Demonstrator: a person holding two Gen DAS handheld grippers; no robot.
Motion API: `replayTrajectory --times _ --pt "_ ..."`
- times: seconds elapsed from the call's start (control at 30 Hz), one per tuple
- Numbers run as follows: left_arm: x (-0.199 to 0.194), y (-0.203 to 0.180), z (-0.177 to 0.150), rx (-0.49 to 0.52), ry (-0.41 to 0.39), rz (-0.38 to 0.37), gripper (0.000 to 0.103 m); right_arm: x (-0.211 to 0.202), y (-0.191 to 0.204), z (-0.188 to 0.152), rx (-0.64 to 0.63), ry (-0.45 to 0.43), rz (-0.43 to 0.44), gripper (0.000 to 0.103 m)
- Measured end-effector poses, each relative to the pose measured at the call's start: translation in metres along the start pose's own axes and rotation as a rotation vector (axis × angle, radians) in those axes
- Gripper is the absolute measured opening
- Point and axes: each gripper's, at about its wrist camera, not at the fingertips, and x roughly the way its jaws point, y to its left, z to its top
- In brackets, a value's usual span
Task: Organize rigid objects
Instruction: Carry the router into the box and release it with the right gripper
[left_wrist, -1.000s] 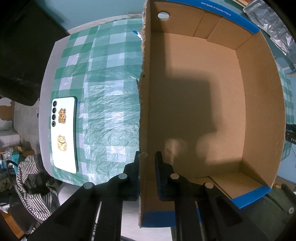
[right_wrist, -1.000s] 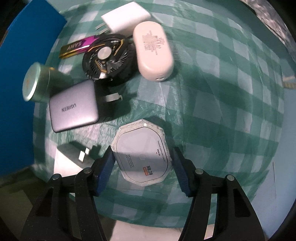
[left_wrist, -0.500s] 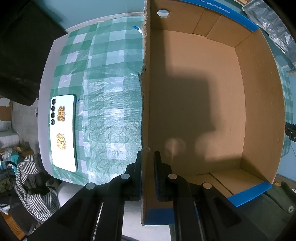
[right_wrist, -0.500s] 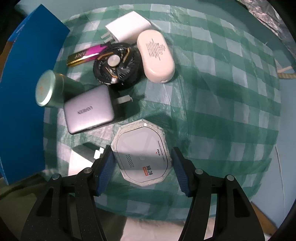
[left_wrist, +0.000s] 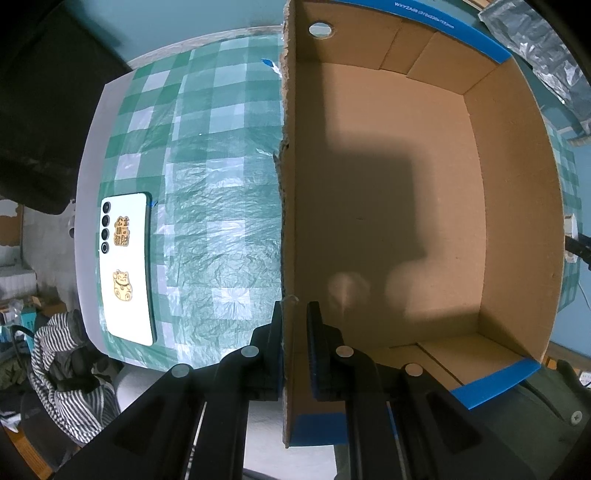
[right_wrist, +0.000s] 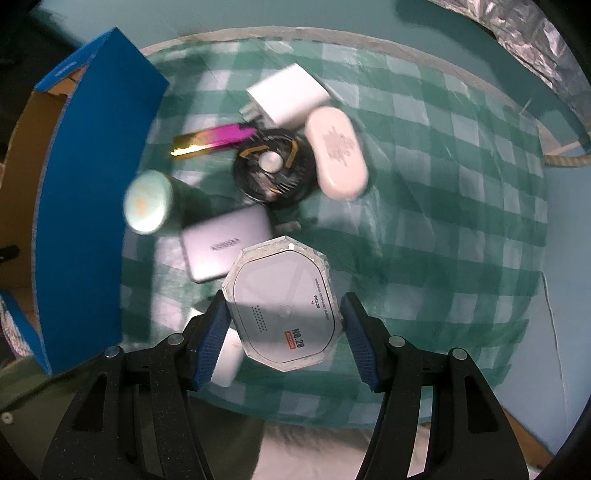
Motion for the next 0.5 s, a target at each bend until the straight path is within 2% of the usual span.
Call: replayTrajectory --times 0.5 --pt "-0.003 0.001 0.001 0.001 -0.002 -0.009 0.010 -0.061 0.055 0.043 -0.148 -0.074 0.049 0.061"
